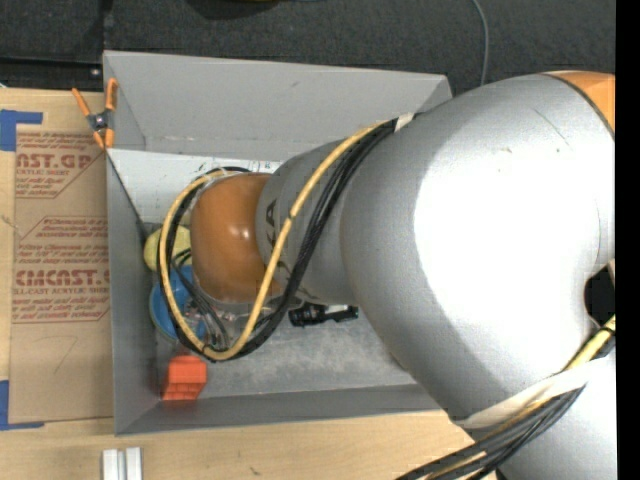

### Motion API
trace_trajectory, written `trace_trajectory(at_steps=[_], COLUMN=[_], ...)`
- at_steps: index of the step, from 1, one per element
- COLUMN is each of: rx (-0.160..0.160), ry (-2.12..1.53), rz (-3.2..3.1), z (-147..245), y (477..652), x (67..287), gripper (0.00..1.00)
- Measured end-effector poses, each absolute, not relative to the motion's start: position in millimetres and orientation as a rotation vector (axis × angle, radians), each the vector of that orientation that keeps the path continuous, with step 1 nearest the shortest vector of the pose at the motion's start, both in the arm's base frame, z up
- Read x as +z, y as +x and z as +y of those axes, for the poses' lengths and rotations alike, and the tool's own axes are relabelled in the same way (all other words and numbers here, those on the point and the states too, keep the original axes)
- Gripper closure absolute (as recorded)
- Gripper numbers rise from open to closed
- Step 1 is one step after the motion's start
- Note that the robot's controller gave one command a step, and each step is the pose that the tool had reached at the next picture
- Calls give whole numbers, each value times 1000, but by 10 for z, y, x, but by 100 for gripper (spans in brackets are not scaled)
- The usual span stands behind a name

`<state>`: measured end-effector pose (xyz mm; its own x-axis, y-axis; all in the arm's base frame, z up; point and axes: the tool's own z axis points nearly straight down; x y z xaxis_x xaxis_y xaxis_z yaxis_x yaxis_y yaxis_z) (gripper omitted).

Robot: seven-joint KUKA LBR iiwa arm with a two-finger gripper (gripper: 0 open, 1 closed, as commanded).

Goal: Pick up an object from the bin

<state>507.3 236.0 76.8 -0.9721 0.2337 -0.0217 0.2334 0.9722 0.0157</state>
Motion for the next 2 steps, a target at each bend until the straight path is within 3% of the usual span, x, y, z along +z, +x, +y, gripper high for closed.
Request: trace_trajectory(at_steps=[2], rx=[19], ry=[367], rz=[3098], z=[2358], y=[5068], x=[918], gripper=[100])
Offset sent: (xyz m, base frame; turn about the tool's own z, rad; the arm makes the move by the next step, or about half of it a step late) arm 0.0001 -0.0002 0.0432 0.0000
